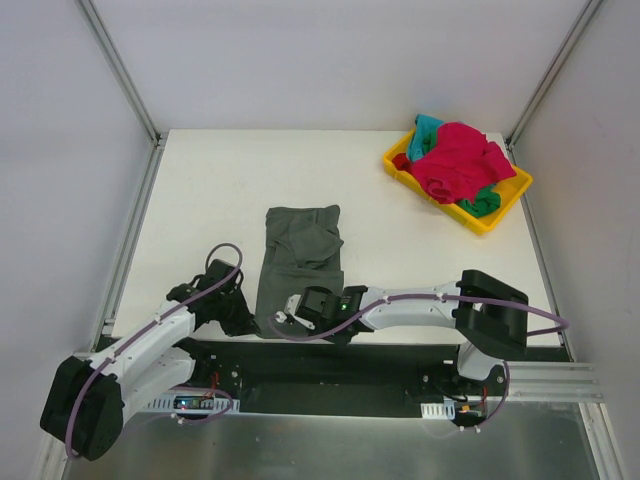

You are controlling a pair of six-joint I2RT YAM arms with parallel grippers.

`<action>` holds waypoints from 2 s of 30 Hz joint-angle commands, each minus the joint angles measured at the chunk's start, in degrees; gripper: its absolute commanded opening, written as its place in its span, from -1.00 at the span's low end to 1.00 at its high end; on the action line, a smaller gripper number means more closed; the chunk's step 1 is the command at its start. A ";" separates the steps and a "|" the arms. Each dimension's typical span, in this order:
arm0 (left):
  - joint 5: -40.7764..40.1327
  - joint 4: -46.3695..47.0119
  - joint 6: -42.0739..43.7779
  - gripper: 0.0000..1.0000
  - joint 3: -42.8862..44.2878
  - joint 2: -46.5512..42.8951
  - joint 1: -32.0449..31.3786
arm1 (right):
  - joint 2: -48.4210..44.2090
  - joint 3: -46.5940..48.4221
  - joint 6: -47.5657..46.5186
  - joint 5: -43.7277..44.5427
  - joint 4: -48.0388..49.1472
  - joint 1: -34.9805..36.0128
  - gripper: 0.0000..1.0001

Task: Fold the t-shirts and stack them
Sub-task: Grab one side of the 2/3 rectangular tshirt with both arms, then fold the long partially folded tshirt into a neat square

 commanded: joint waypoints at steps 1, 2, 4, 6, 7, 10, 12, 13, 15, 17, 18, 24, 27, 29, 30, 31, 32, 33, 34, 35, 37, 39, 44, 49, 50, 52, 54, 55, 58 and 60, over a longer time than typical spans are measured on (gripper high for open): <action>-1.90 -1.45 1.42 -1.00 0.05 -1.15 -0.56 | -2.44 -1.38 -0.60 -2.19 0.63 0.22 -0.95; -1.99 -2.23 1.34 -1.00 0.57 -1.41 -0.56 | -3.31 -1.47 -1.04 -3.94 0.54 0.22 -0.99; -3.48 -4.78 0.63 -1.00 2.07 -3.60 -0.56 | -5.07 -1.38 -2.10 -8.15 0.10 0.22 -0.99; -5.93 -7.24 -0.24 -1.00 3.12 -7.02 -0.56 | -6.92 -1.21 -4.29 -12.28 -0.16 0.22 -0.99; -6.81 -8.64 -0.51 -1.00 3.74 -8.78 -0.56 | -7.54 -0.77 -5.00 -14.83 -0.94 0.30 -0.99; -9.19 -13.13 -1.48 -1.00 6.28 -14.32 -0.47 | -9.99 0.81 -6.23 -20.72 -3.41 0.30 -0.99; -9.20 -15.24 -1.57 -1.00 8.13 -17.92 -0.47 | -11.93 1.25 -6.41 -24.50 -3.50 0.39 -0.99; -9.54 -16.21 -1.74 -1.00 9.01 -18.98 -0.47 | -12.81 1.43 -6.50 -26.09 -3.41 0.30 -0.99; -11.03 -18.75 -2.09 -1.00 11.11 -20.92 -0.47 | -14.39 1.96 -6.93 -29.95 -3.41 0.39 -0.99; -12.00 -21.04 -2.01 -1.00 13.75 -22.24 -0.47 | -15.45 2.40 -7.29 -33.12 -3.50 0.22 -0.99; -12.09 -21.66 -1.92 -1.00 14.89 -22.77 -0.47 | -15.89 3.09 -7.29 -34.27 -3.85 0.22 -0.99; -12.18 -22.37 -0.95 -1.00 20.52 -25.32 -0.47 | -20.10 5.38 -5.62 -36.48 -4.03 -0.92 -0.99; -15.79 -20.88 -0.34 -1.00 22.19 -24.71 -0.47 | -22.30 5.04 -3.78 -35.08 -3.94 -4.43 -0.99; -14.21 -17.55 1.15 -1.00 22.90 -22.96 -0.47 | -23.45 4.07 -3.07 -33.06 -3.85 -6.54 -0.99; -12.99 -15.01 1.51 -1.00 22.99 -21.90 -0.47 | -23.80 3.55 -2.55 -31.92 -3.94 -7.60 -0.99; -11.15 -12.55 2.38 -1.00 23.08 -20.50 -0.47 | -24.24 3.11 -2.02 -31.21 -3.85 -8.91 -0.99; -10.43 -10.09 2.82 -1.00 23.43 -19.18 -0.47 | -24.76 2.58 -1.32 -29.98 -3.51 -10.06 -0.99; -10.43 -8.24 3.09 -1.00 23.95 -17.51 -0.47 | -25.20 2.14 -0.62 -28.75 -3.59 -11.20 -0.99; -11.03 -6.83 3.53 -1.00 24.74 -15.76 -0.47 | -25.82 1.79 -0.17 -27.96 -3.50 -12.43 -0.99; -11.82 -5.68 3.88 -1.00 25.71 -14.17 -0.47 | -26.52 1.35 0.27 -26.82 -3.24 -13.66 -0.99; -14.45 -4.01 4.84 -1.00 27.64 -10.66 -0.47 | -28.01 0.73 0.88 -25.23 -2.63 -16.21 -0.99; -16.04 -2.95 5.38 -1.00 29.49 -6.71 -0.47 | -29.25 0.12 1.59 -24.53 -1.75 -18.58 -0.99; -16.49 1.18 6.96 -1.00 33.27 1.64 -0.47 | -30.22 -1.03 1.86 -22.94 -1.13 -24.38 -0.99; -17.19 5.75 8.71 -1.00 37.31 10.61 -0.47 | -28.11 -1.99 1.76 -25.23 -0.52 -32.12 -0.99; -17.19 6.19 9.07 -1.00 38.45 12.89 -0.47 | -27.59 -2.26 1.76 -25.14 -0.17 -33.09 -0.99; -17.02 6.89 9.85 -1.00 40.12 17.20 -0.47 | -26.53 -2.87 2.64 -24.87 0.97 -34.93 -0.99; -16.58 7.34 11.35 -1.00 42.23 22.03 -0.47 | -25.57 -3.31 3.17 -25.23 1.94 -36.60 -0.99; -15.71 7.43 12.40 -1.00 43.63 24.84 -0.47 | -24.95 -3.58 3.52 -25.49 2.73 -37.39 -0.99; -15.34 7.43 13.90 -1.00 47.94 32.05 -0.39 | -22.49 -3.84 4.66 -24.44 4.58 -39.15 -0.99; -15.18 7.34 14.34 -1.00 50.49 37.14 -0.39 | -20.39 -3.67 5.19 -23.04 5.72 -40.21 -0.99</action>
